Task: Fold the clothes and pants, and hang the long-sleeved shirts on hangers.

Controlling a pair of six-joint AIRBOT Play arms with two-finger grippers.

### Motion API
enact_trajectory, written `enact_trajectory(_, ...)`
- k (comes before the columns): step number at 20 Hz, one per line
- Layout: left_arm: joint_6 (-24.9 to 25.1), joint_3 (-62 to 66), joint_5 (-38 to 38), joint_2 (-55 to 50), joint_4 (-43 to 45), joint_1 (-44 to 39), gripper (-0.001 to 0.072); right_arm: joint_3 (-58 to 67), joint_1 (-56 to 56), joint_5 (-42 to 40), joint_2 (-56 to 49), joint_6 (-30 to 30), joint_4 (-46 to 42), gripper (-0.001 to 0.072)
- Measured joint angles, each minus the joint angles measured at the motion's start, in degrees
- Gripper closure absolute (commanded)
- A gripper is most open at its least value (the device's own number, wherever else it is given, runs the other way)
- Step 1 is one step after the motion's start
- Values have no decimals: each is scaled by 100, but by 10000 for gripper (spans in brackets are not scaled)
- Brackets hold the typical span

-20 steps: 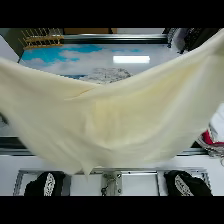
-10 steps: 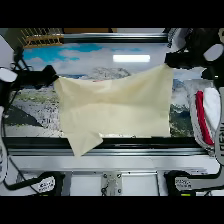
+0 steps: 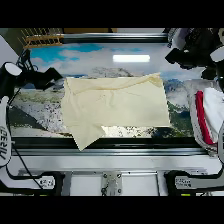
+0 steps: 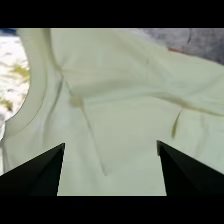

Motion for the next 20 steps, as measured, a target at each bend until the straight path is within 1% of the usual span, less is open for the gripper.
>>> enact_trajectory(2, 20, -1021, -42, 507, 175, 210, 86, -407, -63, 415, 448, -142, 20, 61)
enact_trajectory(4, 39, -2142, 0, 999, 234, 404, 87, -942, -59, 664, 933, -203, 33, 62)
enact_trajectory(7, 44, -3536, 343, 1497, 225, 645, 87, -1733, 7, 859, 1622, -267, 57, 62)
enact_trajectory(9, 138, -4109, 610, 1644, -7, 717, 87, -2098, 42, 920, 1971, -278, 59, 61)
enact_trajectory(13, 361, -4500, 1010, 1532, -625, 717, 87, -2424, 74, 984, 2376, -278, 157, 61)
enact_trajectory(17, 494, -4236, 999, 1029, -951, 319, 88, -2509, 81, 1012, 2518, -212, 258, 61)
enact_trajectory(18, 494, -4159, 979, 920, -1021, 184, 106, -2518, 81, 1051, 2529, -184, 262, 61)
enact_trajectory(19, 496, -4089, 981, 822, -1032, 39, 379, -2527, 81, 1084, 2540, -173, 267, 61)
enact_trajectory(20, 496, -4041, 1016, 748, -1032, -90, 628, -2529, 79, 1126, 2546, -168, 278, 61)
